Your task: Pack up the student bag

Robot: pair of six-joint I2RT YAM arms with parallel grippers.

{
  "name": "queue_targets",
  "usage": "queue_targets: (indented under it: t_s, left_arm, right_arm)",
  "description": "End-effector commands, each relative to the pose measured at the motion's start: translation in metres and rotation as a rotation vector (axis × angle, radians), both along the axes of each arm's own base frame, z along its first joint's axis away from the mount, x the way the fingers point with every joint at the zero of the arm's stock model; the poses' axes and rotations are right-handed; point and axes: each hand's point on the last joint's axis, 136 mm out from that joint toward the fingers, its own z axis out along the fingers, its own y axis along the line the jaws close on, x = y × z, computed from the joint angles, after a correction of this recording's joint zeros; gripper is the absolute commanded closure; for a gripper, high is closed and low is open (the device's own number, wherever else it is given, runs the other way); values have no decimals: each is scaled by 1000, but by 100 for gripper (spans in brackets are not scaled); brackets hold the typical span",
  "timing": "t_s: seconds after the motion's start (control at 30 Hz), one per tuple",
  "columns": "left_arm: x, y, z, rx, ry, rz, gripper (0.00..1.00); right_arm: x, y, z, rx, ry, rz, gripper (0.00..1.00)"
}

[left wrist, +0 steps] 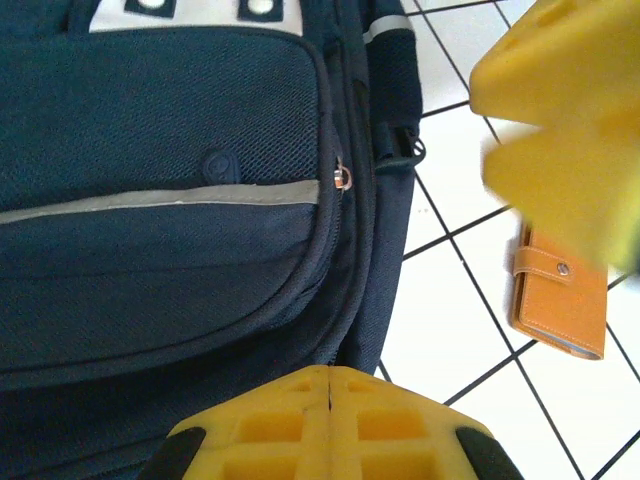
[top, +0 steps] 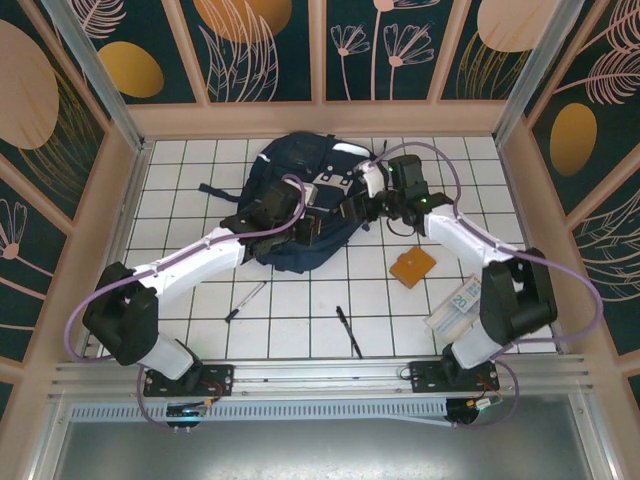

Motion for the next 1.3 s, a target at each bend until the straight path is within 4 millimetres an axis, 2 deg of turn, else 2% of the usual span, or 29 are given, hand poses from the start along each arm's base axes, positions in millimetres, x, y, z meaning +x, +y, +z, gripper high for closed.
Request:
queue_targets:
  t_s: [0.0,0.13,0.27,0.37,0.53,0.57,0.67,0.7,0.77,0.9,1.07,1.17,1.2,1.27]
  left_arm:
    - [6,-16,55,-101,-132,-64,100]
    - [-2,-21,57,-108,-145,-127,100]
    - [-5,-23,57,-109,-147,-157,100]
    - [-5,-24,60,-123,-157,-157,100]
    - [-6,-27,70,-162,-184,-165,100]
    - [-5,-27,71,-165,-185,-162,100]
    - [-5,-24,73,-160,-196,-150,100]
    - [-4,-20,71,-146,-199,-136,100]
    - [-2,-8,67,-94,-215,-96,100]
    - [3,38,48,45,-274,56,100]
    - [2,89,8,193,-266,137,100]
    - [4,115,-4,239,-250,185,100]
    - [4,119,-7,247,-250,190,100]
    - [4,114,-7,239,-246,154,100]
  right_arm:
    - [-38,15,-10,-157,-402,375,52]
    - [-34,20,-15,-191,-588,478,50]
    - [-13,26,-19,-221,-675,481,50]
    - [-10,35,-21,-206,-732,507,51]
    - [-11,44,-48,-263,-752,564,52]
    - [-9,43,-53,-287,-760,557,57]
    - [-3,37,-63,-356,-819,523,90]
    - [-1,34,-60,-361,-835,493,99]
    - [3,26,-52,-351,-862,435,100]
    - [9,8,-34,-305,-883,362,100]
    - [17,-20,-35,-347,-860,315,100]
    - [19,-37,-40,-391,-856,287,100]
    - [20,-42,-42,-398,-851,276,100]
    - [19,-46,-38,-393,-855,263,100]
